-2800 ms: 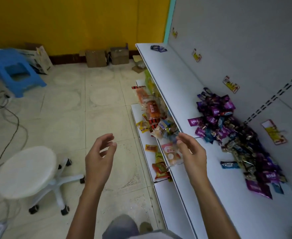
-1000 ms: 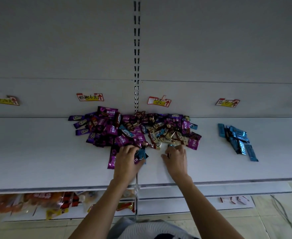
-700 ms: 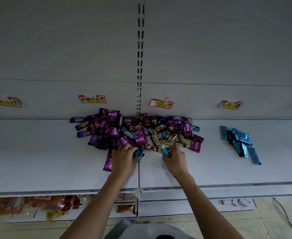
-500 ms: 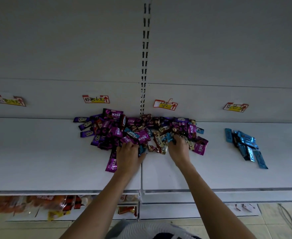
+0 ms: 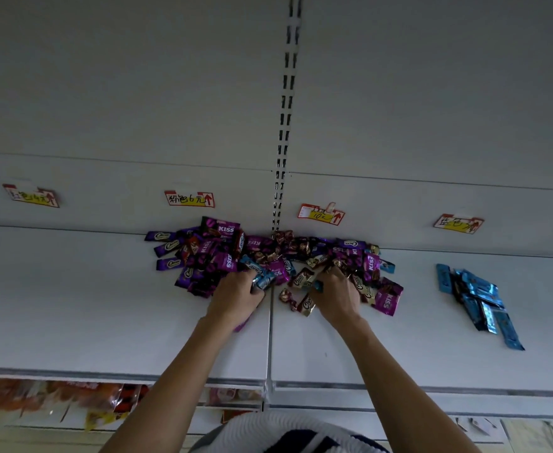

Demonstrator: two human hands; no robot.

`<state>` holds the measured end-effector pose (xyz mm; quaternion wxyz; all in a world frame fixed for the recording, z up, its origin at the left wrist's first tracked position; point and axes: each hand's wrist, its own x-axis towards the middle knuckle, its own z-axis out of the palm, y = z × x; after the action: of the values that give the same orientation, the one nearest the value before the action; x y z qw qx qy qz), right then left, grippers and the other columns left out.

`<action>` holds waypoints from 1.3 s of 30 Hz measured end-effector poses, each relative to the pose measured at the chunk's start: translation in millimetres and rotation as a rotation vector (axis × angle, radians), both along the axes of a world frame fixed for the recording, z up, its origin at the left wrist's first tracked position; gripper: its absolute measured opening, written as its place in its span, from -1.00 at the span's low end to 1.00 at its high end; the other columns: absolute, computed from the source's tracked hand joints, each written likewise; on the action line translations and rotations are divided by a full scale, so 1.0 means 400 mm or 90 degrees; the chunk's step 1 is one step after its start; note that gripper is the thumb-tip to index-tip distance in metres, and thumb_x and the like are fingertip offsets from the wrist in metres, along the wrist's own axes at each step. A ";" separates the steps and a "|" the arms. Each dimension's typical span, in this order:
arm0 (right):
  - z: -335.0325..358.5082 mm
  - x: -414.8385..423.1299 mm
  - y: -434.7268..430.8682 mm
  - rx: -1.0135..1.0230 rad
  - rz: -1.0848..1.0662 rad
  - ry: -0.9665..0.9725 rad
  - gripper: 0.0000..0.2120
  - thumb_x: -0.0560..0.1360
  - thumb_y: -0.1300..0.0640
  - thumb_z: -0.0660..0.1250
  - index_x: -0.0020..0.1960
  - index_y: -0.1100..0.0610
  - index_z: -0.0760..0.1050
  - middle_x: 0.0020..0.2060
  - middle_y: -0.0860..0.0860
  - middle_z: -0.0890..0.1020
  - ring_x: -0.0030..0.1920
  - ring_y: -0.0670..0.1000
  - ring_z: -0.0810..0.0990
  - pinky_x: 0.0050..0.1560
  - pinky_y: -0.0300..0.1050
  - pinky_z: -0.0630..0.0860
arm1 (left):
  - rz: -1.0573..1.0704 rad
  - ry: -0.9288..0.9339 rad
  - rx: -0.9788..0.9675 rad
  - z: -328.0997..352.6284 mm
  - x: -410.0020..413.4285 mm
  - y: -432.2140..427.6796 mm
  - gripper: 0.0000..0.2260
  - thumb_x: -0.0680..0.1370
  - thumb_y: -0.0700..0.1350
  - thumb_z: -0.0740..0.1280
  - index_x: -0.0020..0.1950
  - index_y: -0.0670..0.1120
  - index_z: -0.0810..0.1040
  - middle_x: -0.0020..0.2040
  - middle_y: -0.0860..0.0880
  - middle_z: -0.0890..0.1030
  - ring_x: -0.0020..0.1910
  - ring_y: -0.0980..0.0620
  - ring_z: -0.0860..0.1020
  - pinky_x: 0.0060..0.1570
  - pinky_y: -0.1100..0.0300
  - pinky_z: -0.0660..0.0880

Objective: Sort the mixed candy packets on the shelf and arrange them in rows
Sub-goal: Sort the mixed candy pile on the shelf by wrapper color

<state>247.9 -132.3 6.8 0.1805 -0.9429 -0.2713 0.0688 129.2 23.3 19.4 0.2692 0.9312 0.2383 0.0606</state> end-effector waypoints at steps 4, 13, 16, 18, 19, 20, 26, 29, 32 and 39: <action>0.021 0.009 0.012 0.066 -0.032 0.036 -0.81 0.54 0.13 0.26 0.06 0.22 0.56 -0.08 0.10 0.60 -0.28 0.03 0.51 -0.34 -0.18 0.33 | 0.095 -0.080 -0.185 0.011 -0.004 0.020 -0.81 0.58 -0.19 0.19 0.20 -0.14 0.37 -0.35 0.00 0.45 -0.51 0.11 0.35 -0.59 0.35 0.23; 0.028 0.033 0.070 0.393 -0.137 0.465 -0.89 0.51 0.27 0.20 -0.18 0.20 0.45 -0.39 0.10 0.46 -0.46 -0.04 0.37 -0.49 -0.21 0.27 | 0.239 -0.202 -0.523 0.007 0.002 0.055 -0.67 0.48 -0.31 0.31 0.19 -0.03 0.43 -0.11 -0.03 0.51 -0.24 0.11 0.46 -0.29 0.31 0.35; 0.027 0.035 0.085 0.416 -0.163 0.511 -0.90 0.45 0.36 0.18 -0.19 0.20 0.37 -0.38 0.09 0.44 -0.45 -0.02 0.38 -0.50 -0.24 0.27 | 0.278 -0.218 -0.536 0.004 0.001 0.063 -0.63 0.44 -0.35 0.34 0.15 0.01 0.42 -0.01 0.02 0.50 -0.11 0.14 0.48 -0.18 0.27 0.39; 0.025 0.036 0.098 0.400 -0.188 0.522 -0.89 0.44 0.38 0.13 -0.15 0.21 0.37 -0.39 0.08 0.43 -0.43 0.00 0.38 -0.47 -0.21 0.27 | 0.291 -0.220 -0.552 0.000 0.007 0.070 -0.68 0.47 -0.32 0.33 0.13 -0.01 0.39 0.01 0.01 0.51 -0.04 0.10 0.49 -0.03 0.18 0.40; 0.025 0.036 0.105 0.384 -0.197 0.521 -0.86 0.44 0.37 0.11 -0.07 0.23 0.39 -0.39 0.08 0.43 -0.42 0.01 0.38 -0.46 -0.20 0.27 | 0.296 -0.228 -0.575 0.001 0.011 0.073 -0.73 0.49 -0.31 0.31 0.09 -0.03 0.38 0.03 -0.03 0.53 0.01 0.06 0.50 0.06 0.10 0.41; 0.022 0.038 0.111 0.362 -0.198 0.512 -0.79 0.45 0.36 0.10 0.04 0.25 0.41 -0.38 0.08 0.43 -0.40 0.01 0.39 -0.46 -0.18 0.28 | 0.301 -0.236 -0.594 0.001 0.016 0.078 -0.79 0.51 -0.30 0.28 0.05 -0.04 0.40 0.06 -0.08 0.55 0.07 0.00 0.51 0.15 0.01 0.41; 0.009 0.039 0.135 0.177 -0.078 0.270 -0.67 0.52 0.16 0.26 0.28 0.13 0.44 -0.12 0.06 0.57 -0.27 -0.03 0.51 -0.33 -0.21 0.47 | 0.288 -0.230 -0.438 -0.002 0.058 0.087 -0.94 0.57 -0.27 0.16 -0.02 -0.13 0.34 -0.25 -0.06 0.44 -0.30 0.05 0.43 -0.39 0.41 0.38; -0.010 0.023 0.140 0.096 -0.057 0.149 -0.68 0.51 0.09 0.31 0.27 0.03 0.47 0.01 0.05 0.63 -0.16 -0.02 0.56 -0.30 -0.23 0.46 | 0.225 -0.115 -0.263 -0.018 0.083 0.071 -0.87 0.55 -0.11 0.27 -0.09 -0.13 0.35 -0.31 -0.01 0.43 -0.41 0.09 0.39 -0.50 0.36 0.29; -0.021 0.012 0.132 0.090 -0.051 0.087 -0.74 0.52 0.05 0.30 0.19 0.05 0.52 -0.01 0.05 0.65 -0.13 0.02 0.60 -0.25 -0.19 0.50 | 0.172 0.064 -0.011 -0.038 0.102 0.063 -0.63 0.48 0.15 0.35 0.01 -0.15 0.45 -0.14 -0.06 0.55 -0.19 0.01 0.55 -0.35 0.26 0.37; -0.019 0.025 0.119 0.031 -0.162 0.137 -0.59 0.50 -0.19 0.26 0.14 0.12 0.48 -0.02 0.09 0.61 -0.08 0.08 0.60 -0.17 -0.11 0.51 | 0.179 0.136 0.092 -0.018 0.125 0.056 -0.57 0.45 0.20 0.34 0.00 -0.16 0.50 -0.09 -0.09 0.60 -0.13 -0.04 0.59 -0.25 0.15 0.47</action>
<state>257.8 -84.5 -0.7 0.2388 -0.9522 -0.1304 0.1391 179.4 45.7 12.3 0.1634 0.9068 0.3884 0.0153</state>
